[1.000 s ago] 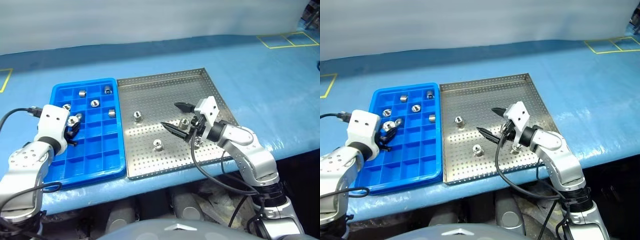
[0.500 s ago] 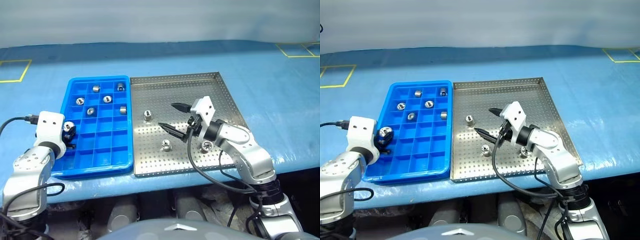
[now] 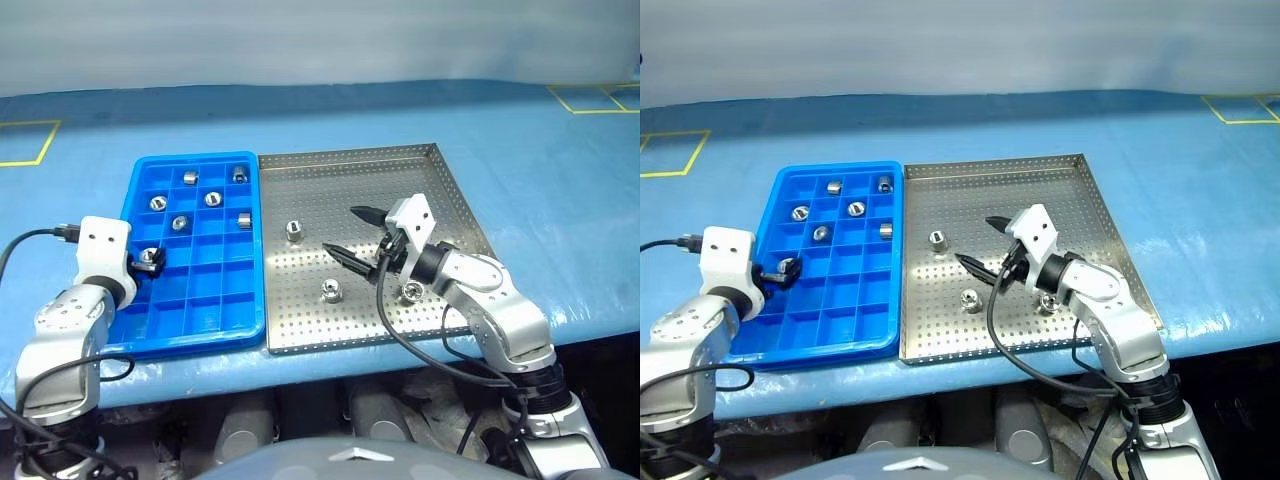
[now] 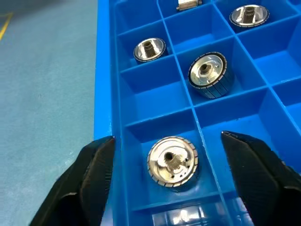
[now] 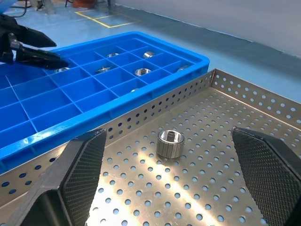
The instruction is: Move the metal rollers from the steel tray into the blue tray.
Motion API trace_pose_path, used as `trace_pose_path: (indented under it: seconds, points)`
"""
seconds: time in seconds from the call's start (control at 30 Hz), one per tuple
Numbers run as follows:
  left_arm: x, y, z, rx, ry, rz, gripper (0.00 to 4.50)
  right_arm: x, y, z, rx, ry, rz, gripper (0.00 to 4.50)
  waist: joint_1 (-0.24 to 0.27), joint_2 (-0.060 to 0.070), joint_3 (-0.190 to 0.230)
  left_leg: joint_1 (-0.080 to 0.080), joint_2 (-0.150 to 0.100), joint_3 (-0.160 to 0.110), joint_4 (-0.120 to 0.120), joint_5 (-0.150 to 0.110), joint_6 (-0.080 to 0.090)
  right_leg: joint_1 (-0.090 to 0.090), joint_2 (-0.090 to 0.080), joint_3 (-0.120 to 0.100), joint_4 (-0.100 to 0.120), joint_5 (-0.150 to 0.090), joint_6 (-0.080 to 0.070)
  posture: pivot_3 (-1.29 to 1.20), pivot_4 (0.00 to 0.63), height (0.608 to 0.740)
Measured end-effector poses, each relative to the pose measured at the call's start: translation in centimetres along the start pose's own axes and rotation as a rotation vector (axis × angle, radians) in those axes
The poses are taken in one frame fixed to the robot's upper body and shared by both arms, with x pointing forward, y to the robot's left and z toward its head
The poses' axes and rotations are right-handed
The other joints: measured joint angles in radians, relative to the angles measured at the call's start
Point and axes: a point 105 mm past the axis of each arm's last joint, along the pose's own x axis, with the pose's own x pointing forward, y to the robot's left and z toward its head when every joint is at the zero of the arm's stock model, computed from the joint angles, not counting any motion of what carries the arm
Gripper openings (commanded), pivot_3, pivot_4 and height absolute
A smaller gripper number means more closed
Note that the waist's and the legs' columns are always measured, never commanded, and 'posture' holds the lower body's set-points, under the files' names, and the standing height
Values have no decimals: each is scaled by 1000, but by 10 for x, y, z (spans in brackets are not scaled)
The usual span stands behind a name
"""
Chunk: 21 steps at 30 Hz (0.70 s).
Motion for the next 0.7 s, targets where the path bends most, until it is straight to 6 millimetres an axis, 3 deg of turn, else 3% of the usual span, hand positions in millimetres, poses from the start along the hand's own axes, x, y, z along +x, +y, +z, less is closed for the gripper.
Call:
trace_pose_path:
  seconds: [0.1,0.23,0.37,0.47,0.57,0.7]
  points:
    - [-3,-27,27,-79,-131,-160,4015,0,0,0,0,-1,-2,4500,-1,0,0,0,0,0,0,1,-2,0,-1,-1,0,0,1,-161,150,740]
    - [-14,-85,55,-61,-228,-464,4015,-4,-4,0,-11,8,-31,4500,-3,0,0,0,-1,0,0,2,-3,0,-1,-1,-1,2,3,-205,150,740]
    - [-17,-133,46,13,-162,-667,4015,-15,-15,-4,-40,40,-107,4500,-16,0,0,0,-2,0,0,0,1,0,5,0,-1,1,2,-252,150,740]
    - [-17,-162,26,89,-66,-784,4015,-24,-23,-9,-47,71,-178,4500,-32,0,0,0,-1,1,0,0,1,0,6,1,0,1,1,-285,150,740]
    - [-17,-171,10,130,3,-833,4015,-38,-32,-17,-44,116,-253,4500,-56,0,0,0,-1,1,0,-1,1,0,6,2,0,0,1,-306,150,740]
    - [-16,-173,4,154,31,-860,4015,-49,-32,-17,-51,131,-286,4500,-86,0,0,0,-1,1,0,0,2,0,7,2,0,0,2,-321,150,740]
